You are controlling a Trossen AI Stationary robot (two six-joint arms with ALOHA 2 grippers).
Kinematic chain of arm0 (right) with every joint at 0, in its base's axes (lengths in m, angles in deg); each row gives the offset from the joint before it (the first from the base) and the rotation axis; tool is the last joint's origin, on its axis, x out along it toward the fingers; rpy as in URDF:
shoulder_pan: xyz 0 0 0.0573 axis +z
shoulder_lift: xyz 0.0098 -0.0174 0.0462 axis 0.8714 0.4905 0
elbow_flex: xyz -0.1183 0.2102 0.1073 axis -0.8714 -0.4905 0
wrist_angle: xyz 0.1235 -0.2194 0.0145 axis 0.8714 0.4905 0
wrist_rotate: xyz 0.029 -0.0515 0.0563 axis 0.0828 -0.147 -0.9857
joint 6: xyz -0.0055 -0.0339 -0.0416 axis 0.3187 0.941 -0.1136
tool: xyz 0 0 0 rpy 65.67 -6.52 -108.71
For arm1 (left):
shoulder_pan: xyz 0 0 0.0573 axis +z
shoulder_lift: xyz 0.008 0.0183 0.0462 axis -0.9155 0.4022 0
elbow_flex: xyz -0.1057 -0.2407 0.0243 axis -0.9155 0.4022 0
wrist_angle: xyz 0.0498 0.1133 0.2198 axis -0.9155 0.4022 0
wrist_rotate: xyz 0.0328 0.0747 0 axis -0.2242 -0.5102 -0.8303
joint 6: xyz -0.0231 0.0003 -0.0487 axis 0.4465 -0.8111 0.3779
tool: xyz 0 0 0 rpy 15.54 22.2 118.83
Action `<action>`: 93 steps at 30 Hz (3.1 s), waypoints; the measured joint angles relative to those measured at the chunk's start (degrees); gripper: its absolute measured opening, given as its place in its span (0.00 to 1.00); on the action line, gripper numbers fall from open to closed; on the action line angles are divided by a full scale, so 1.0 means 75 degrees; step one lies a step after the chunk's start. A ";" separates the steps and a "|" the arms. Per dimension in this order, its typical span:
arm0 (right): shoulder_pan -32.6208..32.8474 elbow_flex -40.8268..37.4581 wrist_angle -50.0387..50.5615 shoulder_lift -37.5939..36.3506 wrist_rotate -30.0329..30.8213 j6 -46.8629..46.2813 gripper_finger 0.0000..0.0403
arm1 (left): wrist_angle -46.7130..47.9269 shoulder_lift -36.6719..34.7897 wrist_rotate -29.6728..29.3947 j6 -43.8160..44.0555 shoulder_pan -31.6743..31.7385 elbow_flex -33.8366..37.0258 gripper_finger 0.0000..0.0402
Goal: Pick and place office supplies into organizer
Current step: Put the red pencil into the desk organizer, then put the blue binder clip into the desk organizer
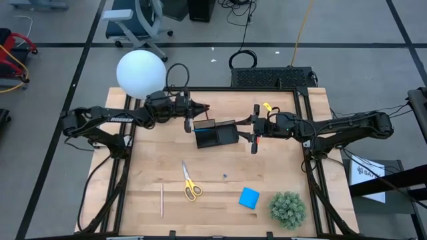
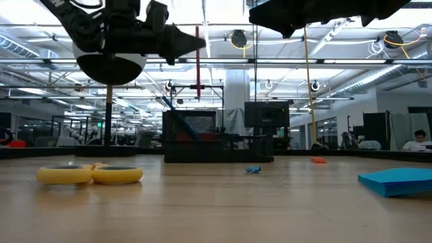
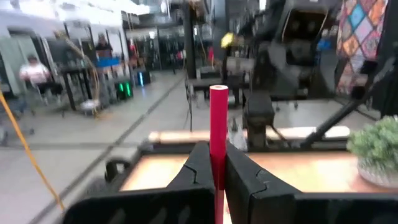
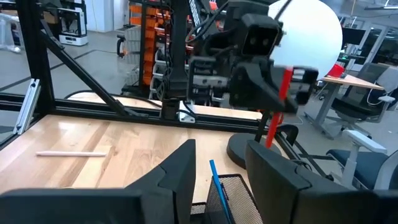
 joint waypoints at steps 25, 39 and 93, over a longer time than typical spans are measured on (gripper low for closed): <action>0.0000 0.0000 0.0000 0.0000 0.0000 0.0000 0.32 | -0.0692 0.0094 -0.0140 0.0239 0.0052 0.0872 0.00; 0.0000 0.0000 0.0052 0.0000 0.0000 -0.0051 0.31 | -0.3054 0.2104 0.0072 0.0829 -0.0009 0.0866 0.00; -0.0003 0.0000 0.0163 0.0000 0.0000 -0.0073 0.29 | -0.3314 0.2290 -0.0134 0.1306 -0.0038 0.0860 0.26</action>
